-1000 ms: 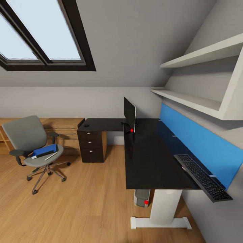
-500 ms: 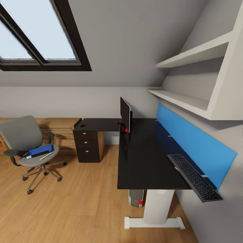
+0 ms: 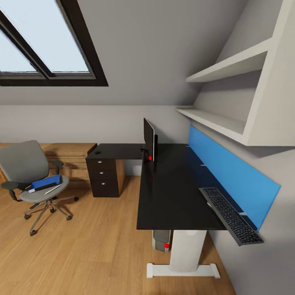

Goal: In the bedroom, organize the workspace by keeping the computer under the desk, ensuring the monitor is on the desk, placing the keyboard on the desk next to the monitor, placing the mouse on the desk next to the keyboard, moving the folder from the swivel chair onto the desk next to the mouse, stacking the notebook on top of the folder with the pen on top of the notebook, and positioning the swivel chair next to the desk.

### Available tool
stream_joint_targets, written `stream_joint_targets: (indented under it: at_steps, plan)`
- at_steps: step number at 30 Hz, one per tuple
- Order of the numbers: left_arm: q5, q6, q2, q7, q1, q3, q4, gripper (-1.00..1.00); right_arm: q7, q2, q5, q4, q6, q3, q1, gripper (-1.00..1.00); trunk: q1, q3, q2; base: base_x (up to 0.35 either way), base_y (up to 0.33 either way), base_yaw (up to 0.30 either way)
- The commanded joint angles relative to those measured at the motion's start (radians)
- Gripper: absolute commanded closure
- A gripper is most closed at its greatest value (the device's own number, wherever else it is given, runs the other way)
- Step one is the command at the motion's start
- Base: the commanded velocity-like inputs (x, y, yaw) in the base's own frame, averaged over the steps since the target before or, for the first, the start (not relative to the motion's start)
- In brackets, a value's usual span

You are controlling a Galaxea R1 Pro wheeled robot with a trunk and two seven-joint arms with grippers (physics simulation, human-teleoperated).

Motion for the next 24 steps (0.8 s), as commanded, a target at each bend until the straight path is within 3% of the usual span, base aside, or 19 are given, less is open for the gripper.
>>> stream_joint_targets:
  at_steps: [1,4,24]
  plan:
    - [-0.003,-0.003,-0.001,0.004,-0.001,0.003,0.001,-1.0,-0.005,0.0,0.003,0.002,-0.003,0.0,-0.001,-1.0,0.0,-0.001,-0.001,0.0,-0.011,0.0]
    - [-0.004,-0.003,-0.001,0.004,-0.001,0.003,0.001,-1.0,-0.005,0.0,0.002,0.002,-0.003,0.0,-0.001,-1.0,0.0,-0.001,-0.001,0.0,-0.007,0.0]
    - [-0.004,-0.002,-0.001,0.003,-0.001,0.002,0.001,-1.0,-0.007,0.001,0.002,0.002,-0.002,-0.003,-0.001,-1.0,-0.077,0.061,0.139,0.0,-0.001,0.0]
